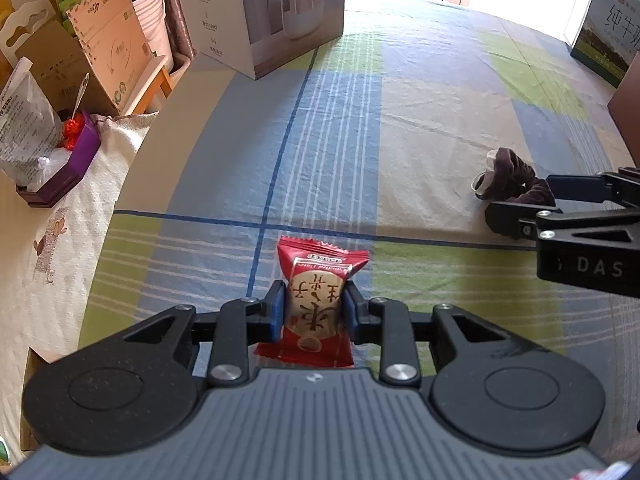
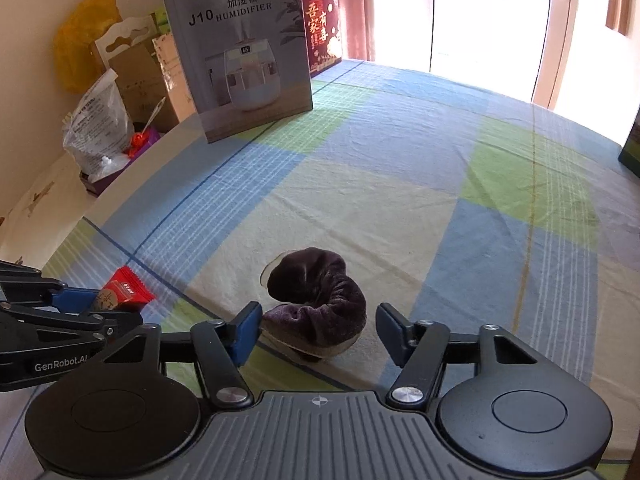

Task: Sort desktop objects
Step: 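Grasp the red snack packet with the left tool while the right tool grasps the scrunchie, then carry the red snack packet and scrunchie with both tools over the cardboard box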

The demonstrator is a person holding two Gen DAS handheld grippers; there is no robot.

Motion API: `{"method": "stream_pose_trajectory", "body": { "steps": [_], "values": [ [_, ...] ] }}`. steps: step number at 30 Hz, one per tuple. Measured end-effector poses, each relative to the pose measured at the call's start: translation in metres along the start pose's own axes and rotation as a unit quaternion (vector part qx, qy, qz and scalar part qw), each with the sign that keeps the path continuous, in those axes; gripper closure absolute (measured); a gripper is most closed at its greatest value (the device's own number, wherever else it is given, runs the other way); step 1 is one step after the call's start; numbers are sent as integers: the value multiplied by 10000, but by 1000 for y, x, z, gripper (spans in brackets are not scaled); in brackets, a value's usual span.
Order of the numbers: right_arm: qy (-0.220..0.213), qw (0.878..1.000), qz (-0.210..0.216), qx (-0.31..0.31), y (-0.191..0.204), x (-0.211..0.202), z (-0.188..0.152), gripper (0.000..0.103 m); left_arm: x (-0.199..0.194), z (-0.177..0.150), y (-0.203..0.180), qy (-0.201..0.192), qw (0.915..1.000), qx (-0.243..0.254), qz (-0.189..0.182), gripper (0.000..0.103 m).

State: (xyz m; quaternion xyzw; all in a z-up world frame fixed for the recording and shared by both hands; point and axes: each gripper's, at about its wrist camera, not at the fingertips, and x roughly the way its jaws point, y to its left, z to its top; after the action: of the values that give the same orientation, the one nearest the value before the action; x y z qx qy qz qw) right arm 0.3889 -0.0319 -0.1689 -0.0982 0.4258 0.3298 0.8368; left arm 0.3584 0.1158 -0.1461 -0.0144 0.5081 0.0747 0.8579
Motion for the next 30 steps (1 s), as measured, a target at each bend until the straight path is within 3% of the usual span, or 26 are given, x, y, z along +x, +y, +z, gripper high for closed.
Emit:
{"method": "stream_pose_trajectory", "body": {
  "steps": [6,9,19,30],
  "values": [
    [89,9999,76,93,-2,-2,-4,74,3,4,-1,4,10000,-56,-15,76],
    [152,9997,118,130,-3,-9,-5,77,3,4,-4,-20,10000,-63,-28,78],
    [242,9992,140,291,3,-40,-26,78,-5,-4,-12,86,9999,-103,-59,80],
    [344,9973,299,582,4,-96,-75,78,-32,-46,-27,246,9990,121,-340,80]
  ]
}}
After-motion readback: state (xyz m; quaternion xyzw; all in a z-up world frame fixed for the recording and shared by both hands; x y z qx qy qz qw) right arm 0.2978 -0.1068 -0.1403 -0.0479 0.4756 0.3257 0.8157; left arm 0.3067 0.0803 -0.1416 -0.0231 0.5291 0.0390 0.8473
